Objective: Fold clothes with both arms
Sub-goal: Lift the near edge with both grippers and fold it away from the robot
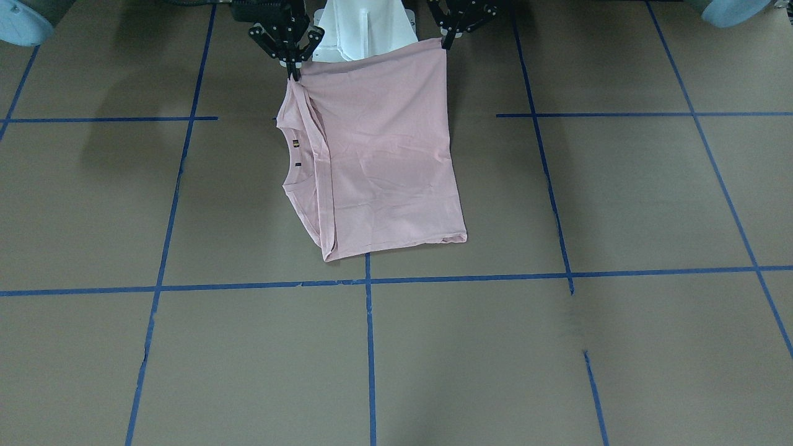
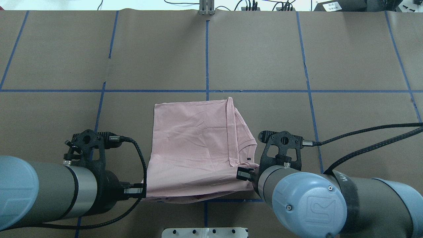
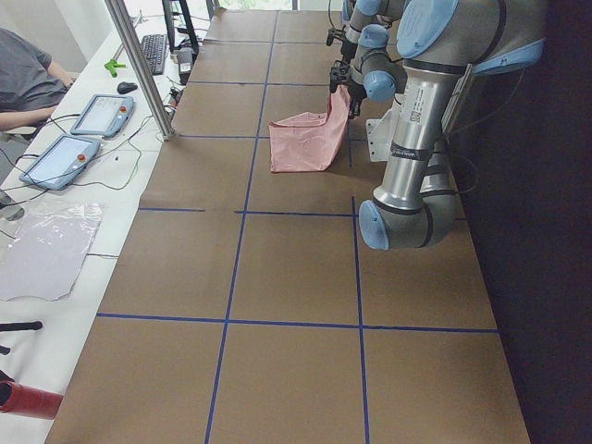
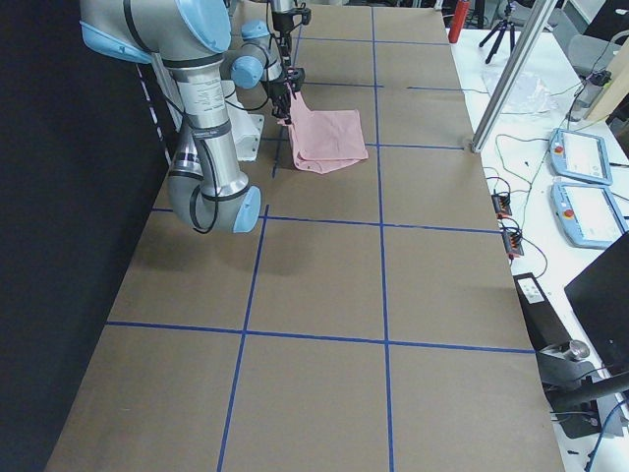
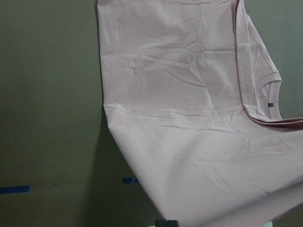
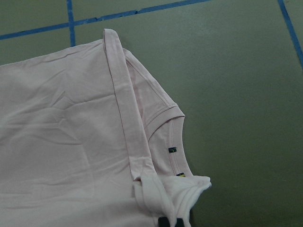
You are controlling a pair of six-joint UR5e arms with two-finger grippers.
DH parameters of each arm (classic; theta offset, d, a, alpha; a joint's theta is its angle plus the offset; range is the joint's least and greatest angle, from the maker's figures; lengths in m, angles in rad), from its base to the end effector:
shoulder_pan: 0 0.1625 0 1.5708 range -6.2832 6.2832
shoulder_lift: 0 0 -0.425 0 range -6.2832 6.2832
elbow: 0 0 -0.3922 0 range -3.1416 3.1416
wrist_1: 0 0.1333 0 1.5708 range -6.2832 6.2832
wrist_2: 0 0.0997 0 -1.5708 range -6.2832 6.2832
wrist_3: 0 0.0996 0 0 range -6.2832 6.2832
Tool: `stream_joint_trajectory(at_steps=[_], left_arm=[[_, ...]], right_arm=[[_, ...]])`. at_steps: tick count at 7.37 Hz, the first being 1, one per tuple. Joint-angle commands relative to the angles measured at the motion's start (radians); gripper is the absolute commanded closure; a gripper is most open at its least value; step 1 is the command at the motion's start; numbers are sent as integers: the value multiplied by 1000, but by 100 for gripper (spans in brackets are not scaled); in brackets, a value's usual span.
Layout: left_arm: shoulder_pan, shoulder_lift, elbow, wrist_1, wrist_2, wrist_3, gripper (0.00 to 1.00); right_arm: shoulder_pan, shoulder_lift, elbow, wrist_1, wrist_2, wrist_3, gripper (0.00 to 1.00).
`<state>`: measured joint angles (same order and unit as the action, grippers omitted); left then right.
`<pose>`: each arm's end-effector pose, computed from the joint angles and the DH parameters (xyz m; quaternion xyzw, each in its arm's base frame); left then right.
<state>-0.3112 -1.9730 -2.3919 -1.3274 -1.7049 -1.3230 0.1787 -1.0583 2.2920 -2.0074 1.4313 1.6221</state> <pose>0.3797 -0.2482 0.1570 0.0727 0.4676 0.0036 0.8809 -0.4446 -0.2298 0.1604 0.0887 -0.3823 0.1324 0.9102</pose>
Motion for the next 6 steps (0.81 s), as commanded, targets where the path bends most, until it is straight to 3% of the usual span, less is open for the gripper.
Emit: stream_joint_trajectory(at_steps=[1, 3, 5, 6], left_arm=[[-101, -53, 162, -56, -1, 105, 100], [-146, -53, 329, -227, -2, 110, 100], [-192, -56, 405, -286, -4, 175, 100], [-218, -56, 433, -302, -4, 200, 100]], right_arm=[[62, 67, -104, 7, 0, -51, 100], [140, 127, -228, 24, 1, -96, 100], [208, 167, -452, 241, 23, -109, 100], [234, 191, -529, 284, 28, -138, 100]])
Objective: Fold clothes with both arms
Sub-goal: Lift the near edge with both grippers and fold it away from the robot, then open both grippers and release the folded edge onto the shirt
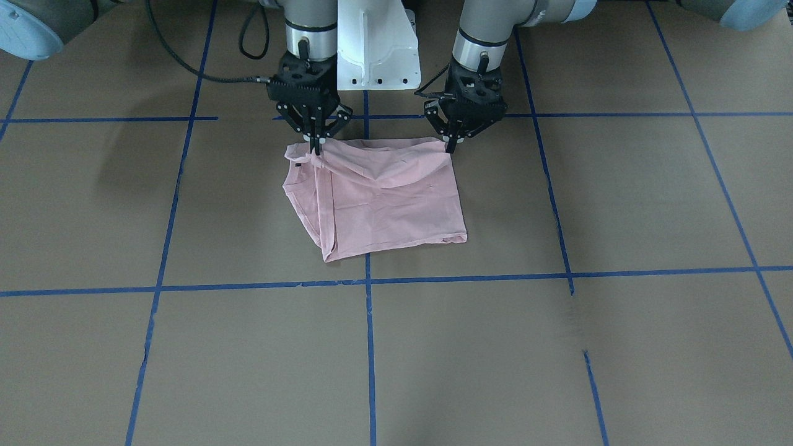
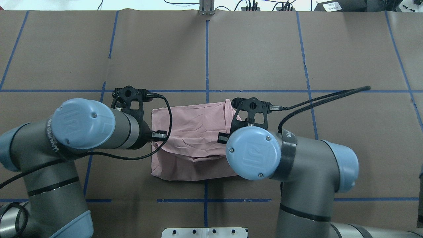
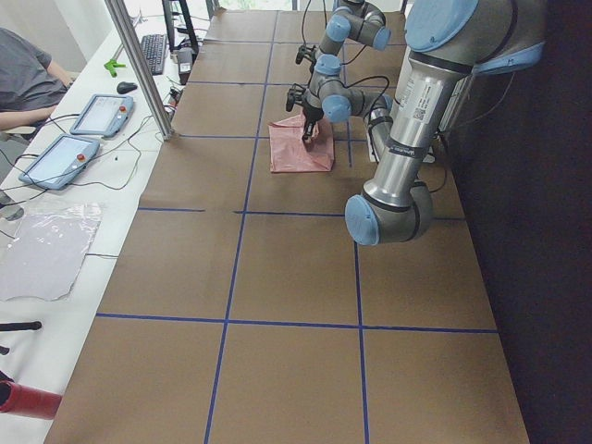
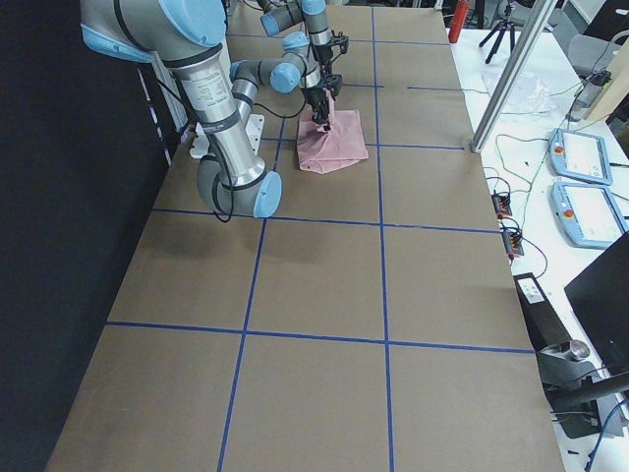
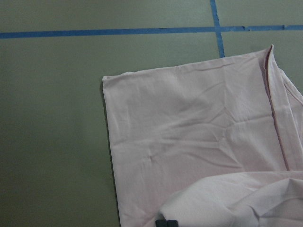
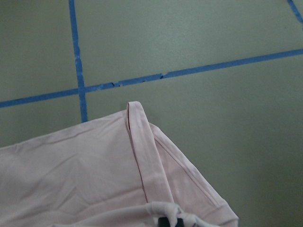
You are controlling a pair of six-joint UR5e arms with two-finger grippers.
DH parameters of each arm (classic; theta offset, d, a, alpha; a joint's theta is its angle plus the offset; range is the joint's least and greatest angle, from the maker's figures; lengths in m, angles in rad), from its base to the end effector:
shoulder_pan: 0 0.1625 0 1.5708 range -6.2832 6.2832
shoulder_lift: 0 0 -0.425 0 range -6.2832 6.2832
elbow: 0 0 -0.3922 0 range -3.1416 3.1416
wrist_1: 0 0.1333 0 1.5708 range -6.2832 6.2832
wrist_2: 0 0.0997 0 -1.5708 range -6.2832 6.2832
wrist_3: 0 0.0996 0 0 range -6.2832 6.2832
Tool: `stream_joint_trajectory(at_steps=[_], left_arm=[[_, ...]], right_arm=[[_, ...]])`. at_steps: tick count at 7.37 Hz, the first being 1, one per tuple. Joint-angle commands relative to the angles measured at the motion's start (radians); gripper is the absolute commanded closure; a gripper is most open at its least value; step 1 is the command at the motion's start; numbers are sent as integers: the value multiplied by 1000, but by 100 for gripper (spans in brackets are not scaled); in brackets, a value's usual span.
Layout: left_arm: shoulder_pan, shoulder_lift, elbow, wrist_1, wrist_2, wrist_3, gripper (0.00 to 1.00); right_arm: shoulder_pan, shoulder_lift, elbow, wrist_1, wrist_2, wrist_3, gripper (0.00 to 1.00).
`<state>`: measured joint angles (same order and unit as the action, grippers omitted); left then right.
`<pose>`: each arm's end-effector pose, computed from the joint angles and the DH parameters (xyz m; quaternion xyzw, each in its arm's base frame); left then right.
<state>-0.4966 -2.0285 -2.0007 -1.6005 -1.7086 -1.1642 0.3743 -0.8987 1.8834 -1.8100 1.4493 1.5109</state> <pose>0.4480 -0.3788 0.2204 0.1372 0.4244 -0.0098 0.8950 -0.5257 -0.3627 0.1733 0.1335 -0.3428 0.1674 0.9147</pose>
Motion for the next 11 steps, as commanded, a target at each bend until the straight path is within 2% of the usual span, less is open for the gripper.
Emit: stream_joint_trajectory(at_steps=[1, 2, 3, 4, 5, 6, 7, 9, 11], left_arm=[[-61, -15, 113, -85, 0, 43, 100], [-88, -42, 234, -166, 0, 60, 100], [-126, -64, 347, -264, 0, 125, 57], [-155, -65, 393, -321, -2, 215, 1], [-212, -67, 393, -325, -43, 278, 0], [-238, -64, 385, -326, -115, 326, 0], [-240, -56, 366, -325, -118, 328, 0], [-264, -29, 276, -308, -121, 333, 0], [-353, 52, 132, -203, -182, 487, 0]], right_arm=[[61, 65, -192, 107, 11, -49, 100], [81, 101, -283, 148, 23, -63, 100], [104, 125, -384, 237, 32, -102, 50], [139, 141, -453, 297, 45, -173, 1], [208, 147, -455, 296, 169, -223, 0], [254, 152, -451, 296, 254, -282, 0], [273, 150, -443, 296, 263, -296, 0], [346, 107, -353, 272, 357, -343, 0], [476, 2, -220, 166, 441, -581, 0]])
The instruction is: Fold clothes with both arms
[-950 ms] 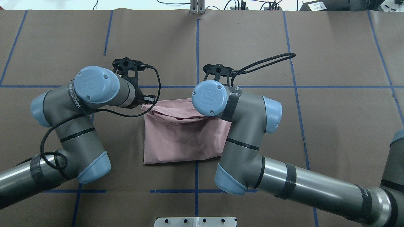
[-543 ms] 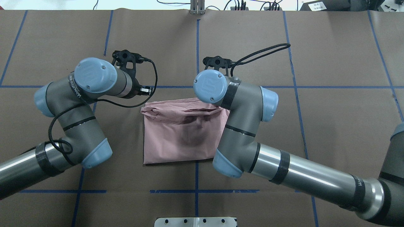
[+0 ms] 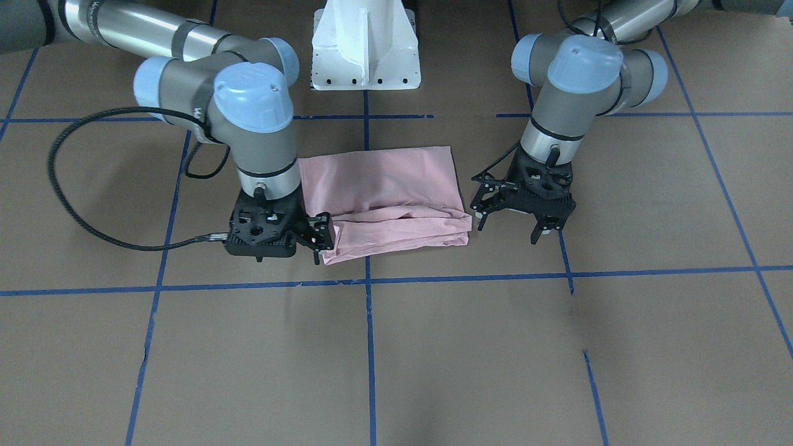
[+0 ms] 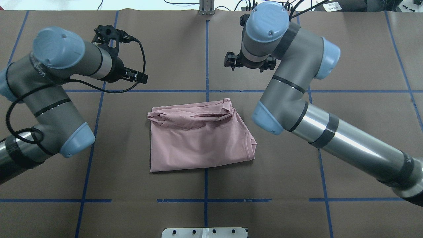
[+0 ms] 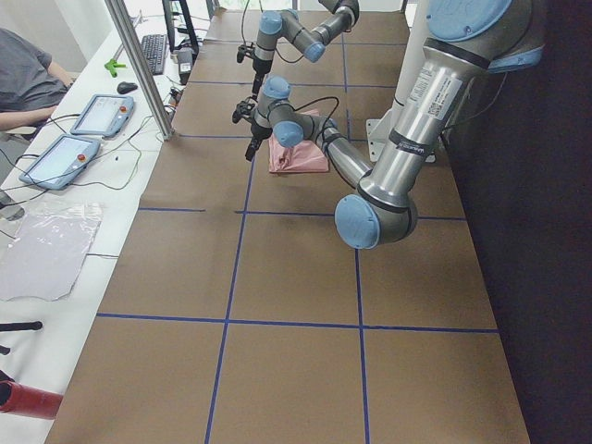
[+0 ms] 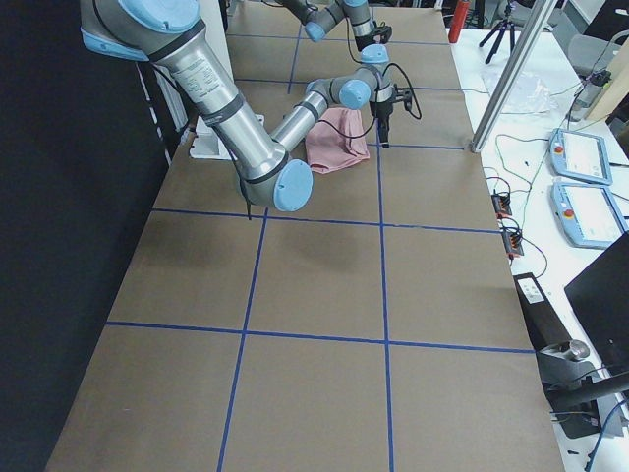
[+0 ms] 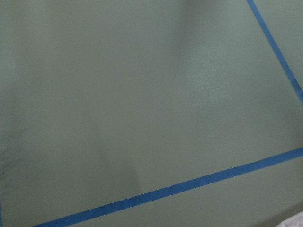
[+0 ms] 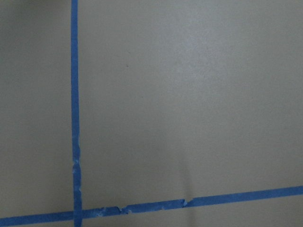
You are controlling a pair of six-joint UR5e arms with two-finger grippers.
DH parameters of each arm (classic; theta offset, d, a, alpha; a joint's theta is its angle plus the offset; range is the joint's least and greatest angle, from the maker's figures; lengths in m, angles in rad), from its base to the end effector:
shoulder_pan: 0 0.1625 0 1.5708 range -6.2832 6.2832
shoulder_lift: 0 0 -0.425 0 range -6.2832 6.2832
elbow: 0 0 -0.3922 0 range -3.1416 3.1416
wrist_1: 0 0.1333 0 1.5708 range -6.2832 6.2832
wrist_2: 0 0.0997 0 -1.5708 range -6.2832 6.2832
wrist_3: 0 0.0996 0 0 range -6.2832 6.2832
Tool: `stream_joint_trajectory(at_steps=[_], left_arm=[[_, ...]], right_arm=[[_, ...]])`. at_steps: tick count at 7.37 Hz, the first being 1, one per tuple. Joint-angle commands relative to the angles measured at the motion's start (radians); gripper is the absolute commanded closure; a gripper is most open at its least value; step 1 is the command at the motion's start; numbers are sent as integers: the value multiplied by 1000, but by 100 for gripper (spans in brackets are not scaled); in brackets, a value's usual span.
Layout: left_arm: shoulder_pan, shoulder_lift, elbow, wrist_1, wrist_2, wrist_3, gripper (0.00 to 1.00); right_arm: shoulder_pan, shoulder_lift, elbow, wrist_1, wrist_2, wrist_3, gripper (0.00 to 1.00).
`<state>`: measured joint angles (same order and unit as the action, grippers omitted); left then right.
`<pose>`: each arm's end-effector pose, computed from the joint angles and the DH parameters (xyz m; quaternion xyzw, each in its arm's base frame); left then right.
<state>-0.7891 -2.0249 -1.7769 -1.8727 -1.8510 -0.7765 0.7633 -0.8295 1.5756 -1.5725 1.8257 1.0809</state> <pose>0.3700 -0.5229 0.2768 0.2390 0.4100 0.0669 0.8777 -0.4408 -0.5715 0.2131 0.1156 -0.3616 0.0801 0.9217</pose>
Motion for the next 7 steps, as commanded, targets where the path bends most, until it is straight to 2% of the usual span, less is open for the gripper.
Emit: stream_joint_trajectory(at_steps=[1, 2, 4, 5, 6, 7], left_arm=[[-134, 96, -166, 146, -87, 222, 0], [-244, 132, -188, 199, -144, 373, 0], [-495, 248, -176, 224, -232, 731, 0], [-622, 352, -153, 221, -256, 749, 0], [-666, 417, -107, 216, -264, 744, 0], [-674, 442, -26, 207, -261, 746, 0]], right_arm=[[193, -145, 166, -133, 137, -320, 0], [311, -228, 196, -156, 212, -499, 0], [517, -388, 186, -161, 289, -791, 0], [574, -478, 190, -155, 325, -824, 0], [591, -581, 185, -144, 314, -825, 0], [646, -615, 140, -141, 310, -825, 0]])
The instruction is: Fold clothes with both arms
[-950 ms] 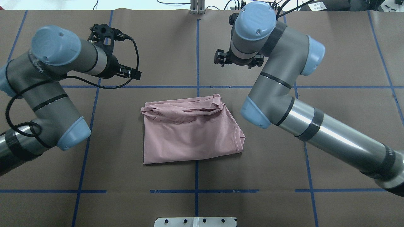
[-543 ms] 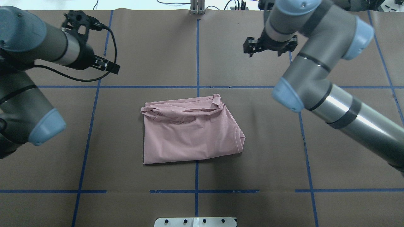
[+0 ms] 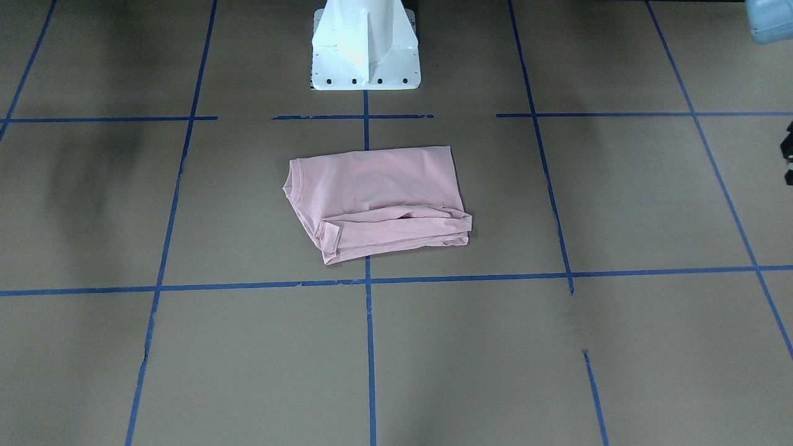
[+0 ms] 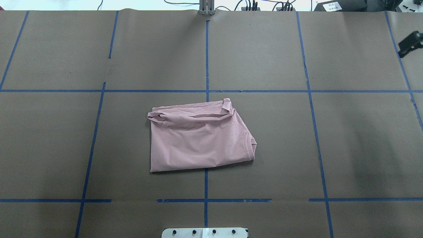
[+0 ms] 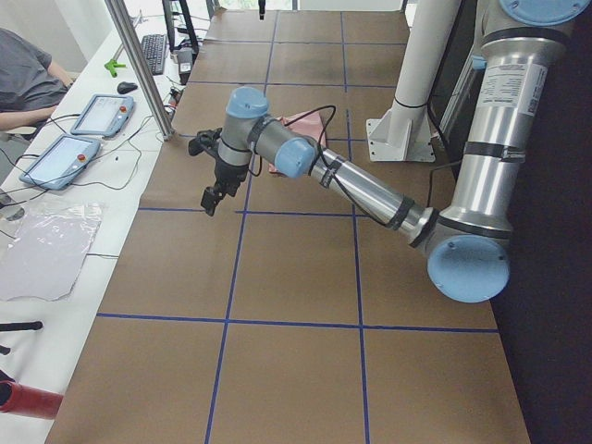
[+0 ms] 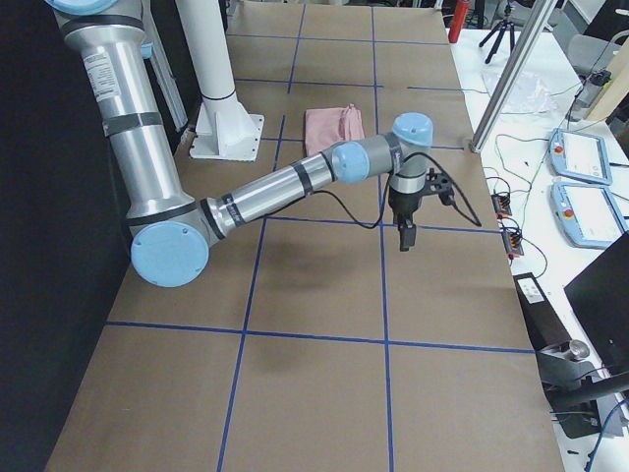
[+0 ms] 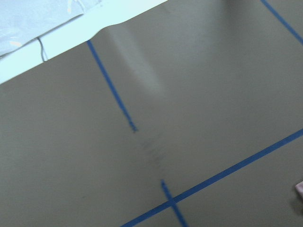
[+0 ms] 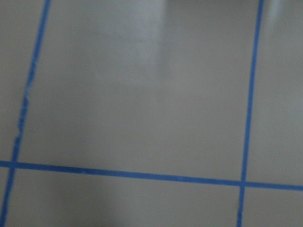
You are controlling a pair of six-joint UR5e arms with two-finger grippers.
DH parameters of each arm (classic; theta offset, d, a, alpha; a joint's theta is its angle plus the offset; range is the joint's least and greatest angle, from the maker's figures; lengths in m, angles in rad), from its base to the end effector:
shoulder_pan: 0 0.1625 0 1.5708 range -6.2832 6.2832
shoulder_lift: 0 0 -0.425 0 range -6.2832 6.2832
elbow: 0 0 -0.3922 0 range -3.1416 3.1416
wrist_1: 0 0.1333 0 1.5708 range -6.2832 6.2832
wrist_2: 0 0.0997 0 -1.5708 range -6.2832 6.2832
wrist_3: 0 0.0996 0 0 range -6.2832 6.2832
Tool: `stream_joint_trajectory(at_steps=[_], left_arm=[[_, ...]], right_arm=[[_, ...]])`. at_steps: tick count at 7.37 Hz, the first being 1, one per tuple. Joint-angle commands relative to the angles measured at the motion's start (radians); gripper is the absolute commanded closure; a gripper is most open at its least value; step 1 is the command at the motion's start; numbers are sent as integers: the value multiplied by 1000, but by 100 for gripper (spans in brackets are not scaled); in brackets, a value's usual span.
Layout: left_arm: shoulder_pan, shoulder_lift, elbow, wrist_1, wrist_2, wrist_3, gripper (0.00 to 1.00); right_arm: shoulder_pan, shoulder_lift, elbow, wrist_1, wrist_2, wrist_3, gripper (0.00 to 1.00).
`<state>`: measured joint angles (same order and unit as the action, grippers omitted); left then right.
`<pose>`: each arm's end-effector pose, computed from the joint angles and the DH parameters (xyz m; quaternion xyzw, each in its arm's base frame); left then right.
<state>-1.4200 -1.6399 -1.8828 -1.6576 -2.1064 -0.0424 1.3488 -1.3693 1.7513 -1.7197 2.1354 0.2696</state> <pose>-0.0033 -0.5275 0.4721 0.1977 0.2778 0.1121 0.9334 -0.0465 -0.5692 0.4915 0.0410 -0.2955 -0.0097 0.9544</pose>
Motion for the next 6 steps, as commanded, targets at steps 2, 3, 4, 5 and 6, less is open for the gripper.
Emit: stream_joint_trajectory(at_steps=[2, 3, 4, 5, 6], left_arm=[[-155, 105, 141, -28, -70, 22, 0], [-178, 142, 166, -19, -213, 18, 0], [-178, 165, 171, 1, -265, 10, 0], [-181, 164, 174, 8, -251, 19, 0], [-182, 160, 174, 39, -253, 18, 0]], right_arm=[[157, -236, -59, 197, 117, -64, 0], [195, -308, -70, 250, 173, -119, 0], [205, -341, -58, 253, 178, -122, 0], [219, -338, -58, 243, 176, -122, 0], [220, -336, -58, 235, 161, -124, 0]])
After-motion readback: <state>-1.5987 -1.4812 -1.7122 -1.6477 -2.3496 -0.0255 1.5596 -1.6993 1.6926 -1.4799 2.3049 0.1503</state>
